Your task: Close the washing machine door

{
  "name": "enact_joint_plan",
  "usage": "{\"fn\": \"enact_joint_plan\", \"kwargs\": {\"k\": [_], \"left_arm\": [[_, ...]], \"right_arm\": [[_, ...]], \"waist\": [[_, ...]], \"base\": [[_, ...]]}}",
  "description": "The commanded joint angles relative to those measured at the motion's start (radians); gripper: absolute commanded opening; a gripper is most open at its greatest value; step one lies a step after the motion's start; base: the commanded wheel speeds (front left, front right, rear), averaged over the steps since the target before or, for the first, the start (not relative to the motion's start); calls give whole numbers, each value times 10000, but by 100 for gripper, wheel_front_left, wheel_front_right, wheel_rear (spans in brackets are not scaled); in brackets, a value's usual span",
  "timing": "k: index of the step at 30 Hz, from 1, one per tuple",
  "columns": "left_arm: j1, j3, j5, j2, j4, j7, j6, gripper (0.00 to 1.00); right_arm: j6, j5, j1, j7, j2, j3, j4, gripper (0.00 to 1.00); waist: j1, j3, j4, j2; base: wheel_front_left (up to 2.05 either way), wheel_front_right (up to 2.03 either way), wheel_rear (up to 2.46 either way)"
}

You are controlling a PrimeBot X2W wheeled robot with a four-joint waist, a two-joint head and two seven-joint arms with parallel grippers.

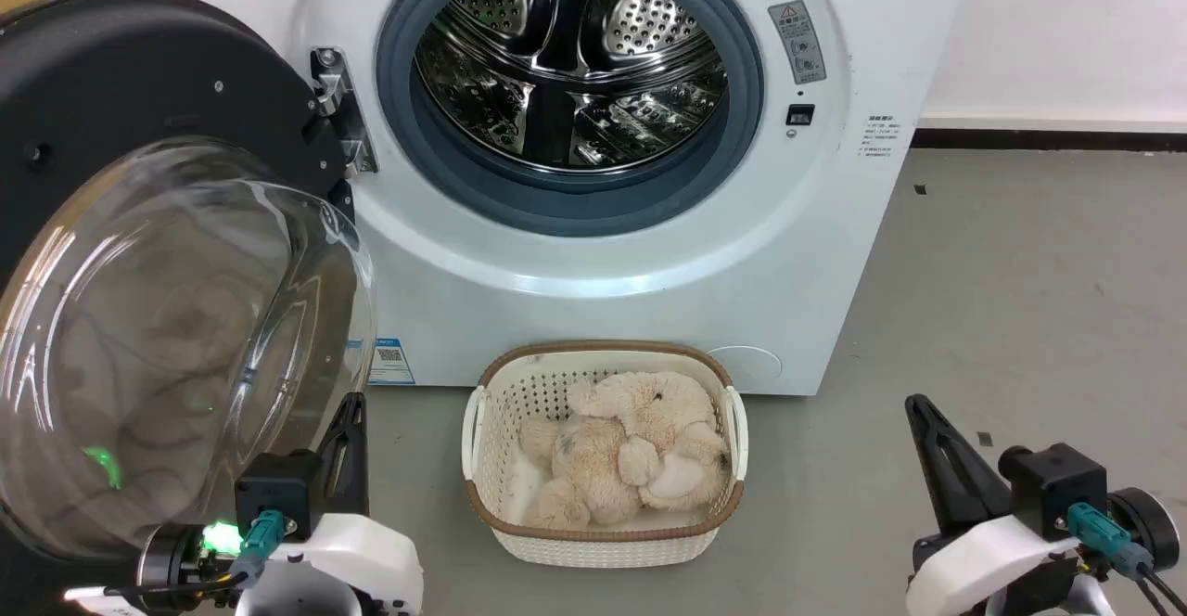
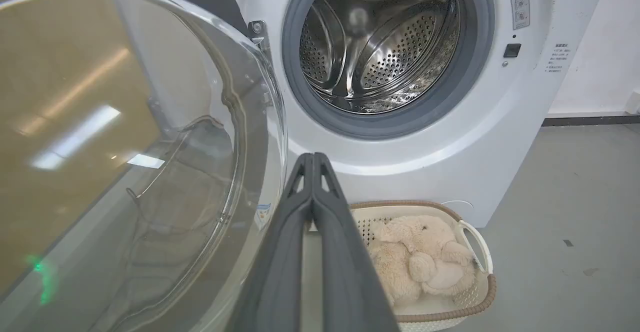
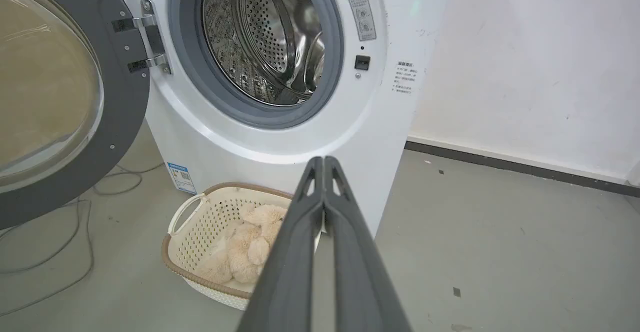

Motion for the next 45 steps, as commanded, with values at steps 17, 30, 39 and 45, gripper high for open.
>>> {"fn": "enact_joint_plan", "kwargs": {"k": [17, 30, 39, 45], "left_arm": [[144, 18, 30, -1, -39, 3, -43, 0], [-46, -87, -34, 0, 56, -160, 177, 100], [-126, -181, -12, 20, 84, -327, 330, 0], [-275, -221, -38, 61, -25, -452, 404, 0]], "right_arm": [[8, -78, 88, 14, 55, 1, -47, 0], [0, 102, -17, -159, 3, -152, 54, 100], [1, 228, -35, -326, 7, -308, 100, 100], [1, 303, -47, -450, 9, -407, 122, 100]], "waist": [[0, 0, 0, 0], [0, 19, 10, 0], [0, 32, 62, 0], [0, 51, 187, 0]], "base": [[0, 0, 0], [0, 0, 0], [0, 0, 0], [0, 0, 0]]}}
